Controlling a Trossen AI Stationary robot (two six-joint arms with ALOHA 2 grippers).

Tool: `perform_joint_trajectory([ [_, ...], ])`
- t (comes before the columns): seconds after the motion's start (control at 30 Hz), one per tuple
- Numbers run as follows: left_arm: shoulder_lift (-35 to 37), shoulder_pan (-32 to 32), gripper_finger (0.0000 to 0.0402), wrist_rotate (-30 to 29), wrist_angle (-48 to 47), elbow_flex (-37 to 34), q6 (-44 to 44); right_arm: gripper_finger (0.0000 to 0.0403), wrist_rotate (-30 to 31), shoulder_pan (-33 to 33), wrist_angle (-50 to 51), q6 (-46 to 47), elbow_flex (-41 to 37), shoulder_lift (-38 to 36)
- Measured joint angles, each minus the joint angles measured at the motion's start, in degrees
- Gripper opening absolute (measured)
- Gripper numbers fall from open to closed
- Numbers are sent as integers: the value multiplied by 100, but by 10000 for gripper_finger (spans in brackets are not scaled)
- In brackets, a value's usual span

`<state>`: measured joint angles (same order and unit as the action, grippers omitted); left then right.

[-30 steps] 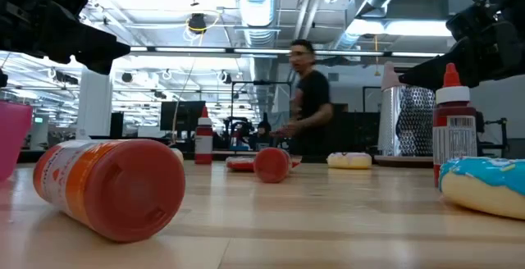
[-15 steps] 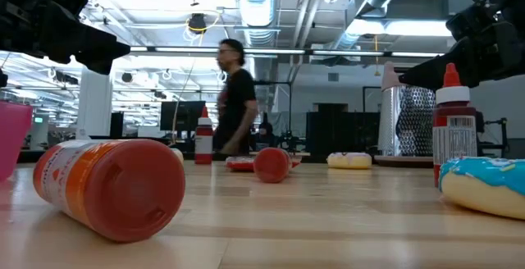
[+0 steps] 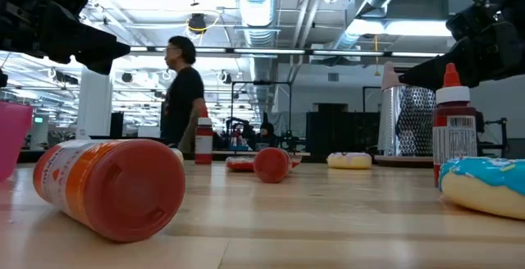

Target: Pick & Place Food Item

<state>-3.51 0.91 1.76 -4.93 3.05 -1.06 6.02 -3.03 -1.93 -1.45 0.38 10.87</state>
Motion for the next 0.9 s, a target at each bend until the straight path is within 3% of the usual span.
perform_joint_trajectory([
  [0.2,-2,-2,145,-11,32,0,-11,182,0,-2,0,1,0,0],
  [0.3,-4,-2,145,-134,480,0,-17,182,0,0,0,0,0,-1],
  [0.43,-6,-2,145,-153,1383,0,262,182,-1,-1,0,1,-1,-1],
  [0.57,0,-2,145,-191,2702,5,2028,182,0,0,0,0,-2,0],
  [0.63,-2,-2,145,-231,3292,5,2460,182,0,0,-4,1,-1,0],
  [0.9,-213,-2,145,-184,5557,4,2498,182,-47,35,-500,-250,0,0],
])
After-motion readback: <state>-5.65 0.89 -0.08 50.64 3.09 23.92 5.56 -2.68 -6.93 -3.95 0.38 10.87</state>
